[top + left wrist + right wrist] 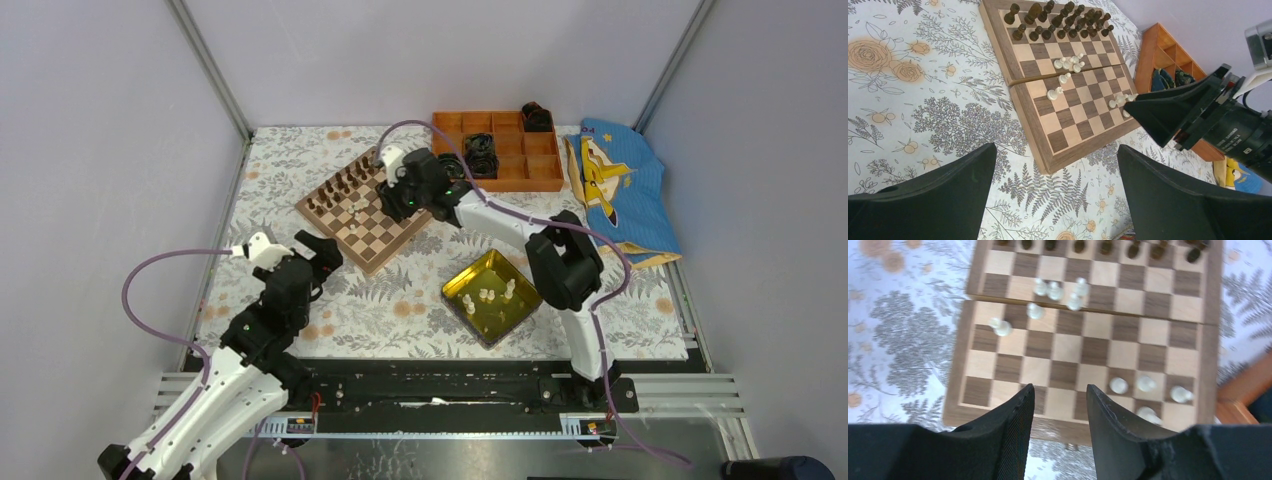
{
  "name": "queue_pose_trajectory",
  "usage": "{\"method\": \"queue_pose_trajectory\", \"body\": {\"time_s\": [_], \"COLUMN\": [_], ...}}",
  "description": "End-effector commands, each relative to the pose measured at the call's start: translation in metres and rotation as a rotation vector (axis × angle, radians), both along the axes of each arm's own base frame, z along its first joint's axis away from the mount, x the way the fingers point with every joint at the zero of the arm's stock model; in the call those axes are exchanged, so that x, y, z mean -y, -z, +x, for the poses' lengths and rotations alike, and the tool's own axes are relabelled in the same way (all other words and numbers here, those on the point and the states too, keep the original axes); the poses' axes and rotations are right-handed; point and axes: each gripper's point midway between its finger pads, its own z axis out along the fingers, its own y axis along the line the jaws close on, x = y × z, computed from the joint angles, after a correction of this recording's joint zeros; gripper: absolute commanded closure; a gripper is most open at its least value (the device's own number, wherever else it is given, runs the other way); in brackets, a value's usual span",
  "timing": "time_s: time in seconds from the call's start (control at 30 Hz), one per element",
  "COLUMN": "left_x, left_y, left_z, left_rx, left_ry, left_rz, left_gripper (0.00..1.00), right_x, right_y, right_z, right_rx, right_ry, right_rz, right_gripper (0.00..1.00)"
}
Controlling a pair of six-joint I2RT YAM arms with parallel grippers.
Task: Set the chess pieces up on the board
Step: Pick up the chess piece from the chessboard.
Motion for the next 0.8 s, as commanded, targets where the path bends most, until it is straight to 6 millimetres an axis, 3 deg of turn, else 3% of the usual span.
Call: {"method": "queue_pose_trajectory", "body": {"time_s": [0.0,0.33,0.77], "left_x": [-0.003,-0.004,-0.004], "left_y": [-0.008,-0.011,-0.008], "left_z": [-0.002,-0.006,-0.006], "left_rx": [0.02,0.031,0.027], "left_ry": [-0.013,-0.009,-0.01], "left_rz": [-0.014,-0.029,-0.028], "left_gripper": [0.01,0.01,0.01], "right_x": [-0.042,-0.08,-0.101], "right_y": [-0.015,0.007,0.026], "right_z": [-0.019,-0.033,-0.028], "right_rx": [0.037,0.012,0.034], "right_ry": [-0.118,-0.168,-0.196], "right_rz": [0.032,0.047,0.133], "right_gripper": [0.5,0.5,0.49]}}
